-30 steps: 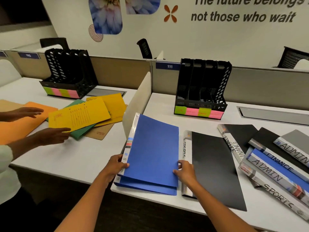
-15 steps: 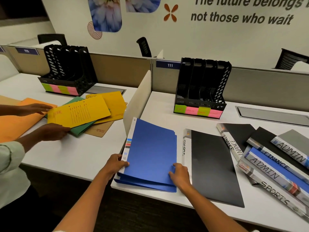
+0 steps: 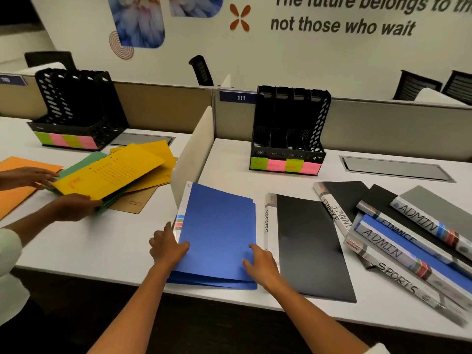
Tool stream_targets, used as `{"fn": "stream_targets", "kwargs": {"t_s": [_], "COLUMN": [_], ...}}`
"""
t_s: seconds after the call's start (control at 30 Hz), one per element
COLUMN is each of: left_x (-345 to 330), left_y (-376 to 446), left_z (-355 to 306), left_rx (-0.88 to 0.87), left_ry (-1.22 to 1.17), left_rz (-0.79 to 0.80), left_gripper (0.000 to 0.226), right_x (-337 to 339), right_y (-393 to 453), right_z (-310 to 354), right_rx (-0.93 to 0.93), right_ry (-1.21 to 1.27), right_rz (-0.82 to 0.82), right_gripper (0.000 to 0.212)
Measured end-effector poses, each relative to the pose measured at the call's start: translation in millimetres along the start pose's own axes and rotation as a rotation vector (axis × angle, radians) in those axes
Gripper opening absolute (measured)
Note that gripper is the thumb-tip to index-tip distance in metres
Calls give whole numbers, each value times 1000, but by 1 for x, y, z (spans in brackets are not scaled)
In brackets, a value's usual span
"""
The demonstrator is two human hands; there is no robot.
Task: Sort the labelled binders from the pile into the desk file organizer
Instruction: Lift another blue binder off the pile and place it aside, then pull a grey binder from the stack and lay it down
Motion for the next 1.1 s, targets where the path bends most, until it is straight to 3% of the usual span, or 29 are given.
{"fn": "stream_targets", "kwargs": {"t_s": [0.1,0.2,0.43,0.73,1.1], "left_x": [-1,-17,-74,-120,-182], "left_y": [-7,-19,-65,-126,-189], "left_z": [-27,-58,-124,-218,-307], "left_rx": [-150,-339,-549,-768,-865], "left_ry": [-35,-58,-132,-194,-179], "left_rz": [-171,-197,20,190,328], "left_gripper": [75,70,73,71,72], "right_x": [16,40,101,180,258], "right_y": [3,8,18,0,-16], "right_z": [-1,-9,-60,-145,-248], "right_rx": [48,73,33,-167,-403], "right_ry": [37,42,-41,-179,-159], "right_rz": [-123,-262,-459,-651,-730], "right_gripper": [53,52,62,68,67]}}
Point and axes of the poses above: each hand's wrist, its own y-axis towards the middle knuckle, its own x-axis out of the back of the hand, z = x × y, the point moved 4 cm from there along y, towards the middle knuckle, and after that the axes turned 14 degrees about -z, right-handed, at the moved point
